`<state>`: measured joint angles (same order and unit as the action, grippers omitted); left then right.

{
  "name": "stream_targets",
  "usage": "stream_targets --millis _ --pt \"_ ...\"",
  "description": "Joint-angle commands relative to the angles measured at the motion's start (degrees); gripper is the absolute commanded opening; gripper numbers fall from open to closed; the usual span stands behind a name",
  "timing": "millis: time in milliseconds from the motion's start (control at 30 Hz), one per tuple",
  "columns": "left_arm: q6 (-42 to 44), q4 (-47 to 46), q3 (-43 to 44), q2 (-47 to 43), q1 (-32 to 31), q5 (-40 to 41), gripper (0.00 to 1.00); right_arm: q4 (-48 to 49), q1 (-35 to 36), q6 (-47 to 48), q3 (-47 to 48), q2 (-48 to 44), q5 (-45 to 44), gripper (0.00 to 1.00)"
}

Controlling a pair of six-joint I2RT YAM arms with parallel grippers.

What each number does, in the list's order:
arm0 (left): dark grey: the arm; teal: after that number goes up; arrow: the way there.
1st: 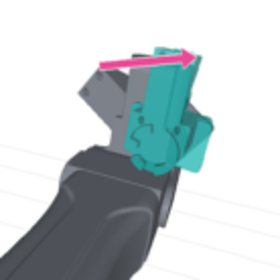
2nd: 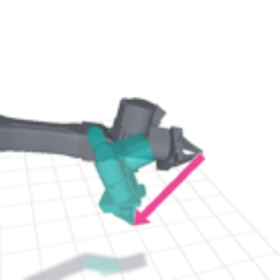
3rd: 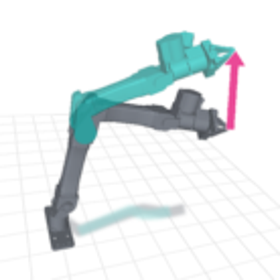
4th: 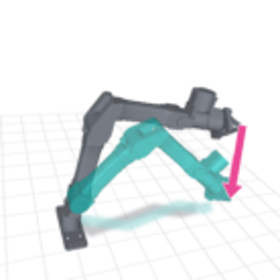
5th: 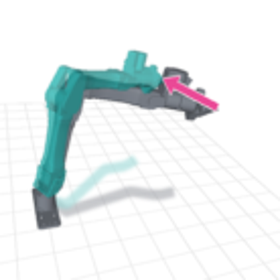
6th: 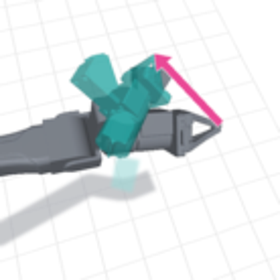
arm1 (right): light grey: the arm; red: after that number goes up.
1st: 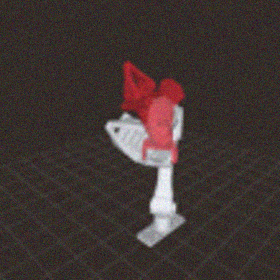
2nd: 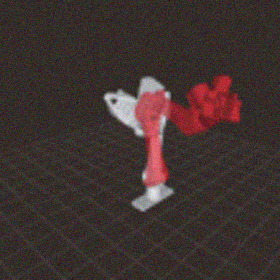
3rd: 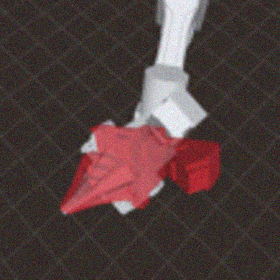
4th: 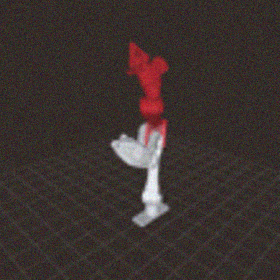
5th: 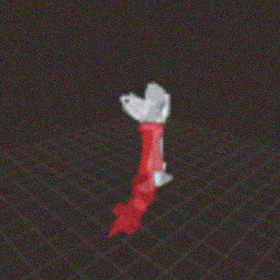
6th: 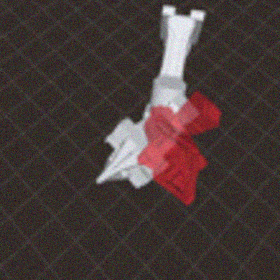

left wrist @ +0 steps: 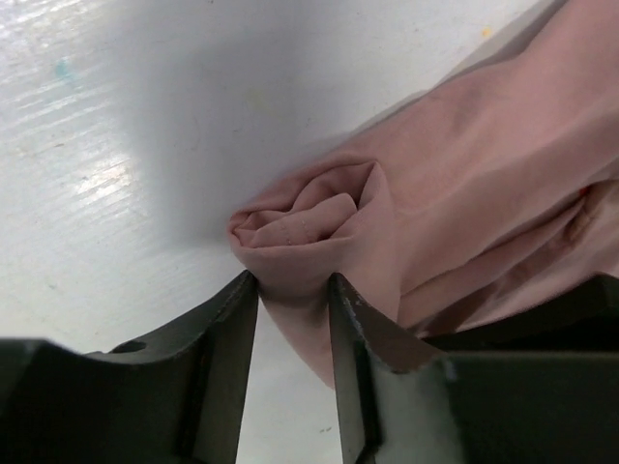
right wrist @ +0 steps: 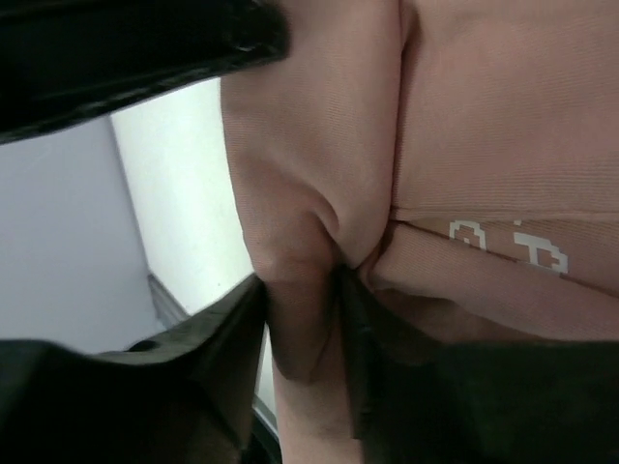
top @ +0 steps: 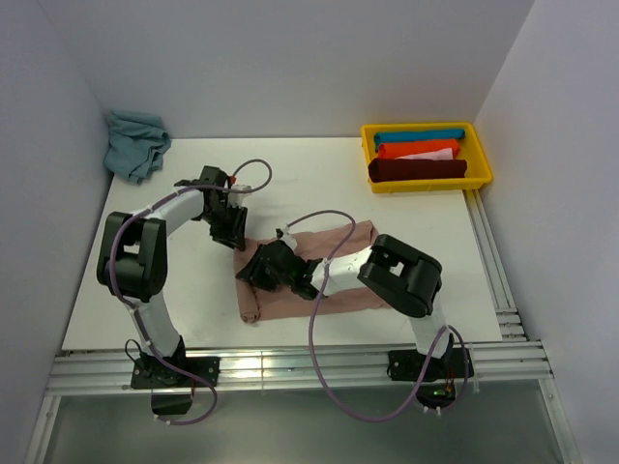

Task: Roll the t-shirts
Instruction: Roll the tshirt

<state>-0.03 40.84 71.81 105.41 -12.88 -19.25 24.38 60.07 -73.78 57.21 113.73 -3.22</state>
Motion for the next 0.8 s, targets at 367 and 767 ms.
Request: stream_targets --millis 367,767 --pt "-2.3 0.6 5.1 2.9 -3.0 6.9 0.17 -27.9 5.4 6.4 9.9 -7.5 -16.1 0.52" --pt "-2.7 1.3 6.8 3.2 -4.2 6.8 0.18 -33.1 10.0 4.3 9.3 -7.8 -18.8 0.27"
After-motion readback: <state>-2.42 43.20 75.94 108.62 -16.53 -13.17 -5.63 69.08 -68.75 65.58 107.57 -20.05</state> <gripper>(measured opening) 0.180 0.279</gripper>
